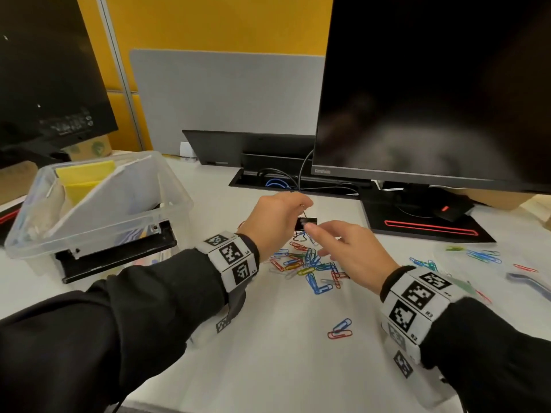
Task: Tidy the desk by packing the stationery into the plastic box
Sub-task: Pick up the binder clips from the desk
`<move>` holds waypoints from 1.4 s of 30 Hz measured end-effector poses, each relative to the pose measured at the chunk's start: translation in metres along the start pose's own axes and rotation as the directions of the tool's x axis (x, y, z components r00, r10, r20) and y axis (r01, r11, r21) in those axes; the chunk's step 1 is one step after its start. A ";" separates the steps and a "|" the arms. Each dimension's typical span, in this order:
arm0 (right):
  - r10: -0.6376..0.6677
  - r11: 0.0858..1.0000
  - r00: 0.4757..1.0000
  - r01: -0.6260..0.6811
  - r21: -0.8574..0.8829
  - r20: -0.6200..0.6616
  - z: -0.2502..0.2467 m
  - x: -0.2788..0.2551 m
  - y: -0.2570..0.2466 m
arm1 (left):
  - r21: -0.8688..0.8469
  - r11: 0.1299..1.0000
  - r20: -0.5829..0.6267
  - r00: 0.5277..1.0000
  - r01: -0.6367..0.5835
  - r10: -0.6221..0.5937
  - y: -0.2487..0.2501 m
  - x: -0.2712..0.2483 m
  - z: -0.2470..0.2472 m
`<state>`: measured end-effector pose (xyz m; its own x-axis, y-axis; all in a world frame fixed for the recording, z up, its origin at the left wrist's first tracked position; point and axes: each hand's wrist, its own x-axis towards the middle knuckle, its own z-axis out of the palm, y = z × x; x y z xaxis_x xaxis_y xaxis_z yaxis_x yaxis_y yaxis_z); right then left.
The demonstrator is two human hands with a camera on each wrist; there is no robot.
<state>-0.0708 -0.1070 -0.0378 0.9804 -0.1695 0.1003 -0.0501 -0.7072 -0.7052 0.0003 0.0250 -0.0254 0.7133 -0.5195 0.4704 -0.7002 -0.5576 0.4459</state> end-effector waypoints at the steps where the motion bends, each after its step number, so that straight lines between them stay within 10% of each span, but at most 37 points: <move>1: 0.012 0.999 1.000 -0.012 0.035 0.015 0.002 0.001 -0.001 | -0.035 0.999 -0.018 1.000 -0.023 0.022 0.000 -0.001 0.000; 8: 0.081 0.992 0.996 -0.078 0.096 -0.023 0.010 0.012 -0.001 | -0.070 0.985 -0.025 0.988 -0.155 0.154 0.000 -0.005 0.004; 21: 0.143 0.982 0.985 -0.153 -0.113 -0.098 0.009 0.011 0.004 | 0.083 0.991 -0.054 0.993 0.105 -0.100 -0.008 0.004 0.004; 28: 0.120 0.992 0.993 -0.120 0.036 -0.018 0.011 0.012 0.000 | -0.082 0.995 -0.125 0.991 -0.061 0.051 -0.001 -0.003 0.001; 35: -0.050 0.979 0.994 0.069 0.192 -0.102 0.005 0.009 0.001 | -0.199 0.979 -0.219 0.973 0.034 -0.079 -0.010 0.003 -0.002; 42: -0.302 0.946 0.945 0.313 0.083 -0.122 0.012 -0.003 -0.013 | -0.146 0.986 -0.067 0.994 0.077 -0.087 -0.007 0.001 0.003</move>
<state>-0.0709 -0.0886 -0.0371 0.9186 -0.0306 0.3939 0.2754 -0.6652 -0.6940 0.0065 0.0263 -0.0306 0.7679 -0.4244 0.4799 -0.6405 -0.4953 0.5869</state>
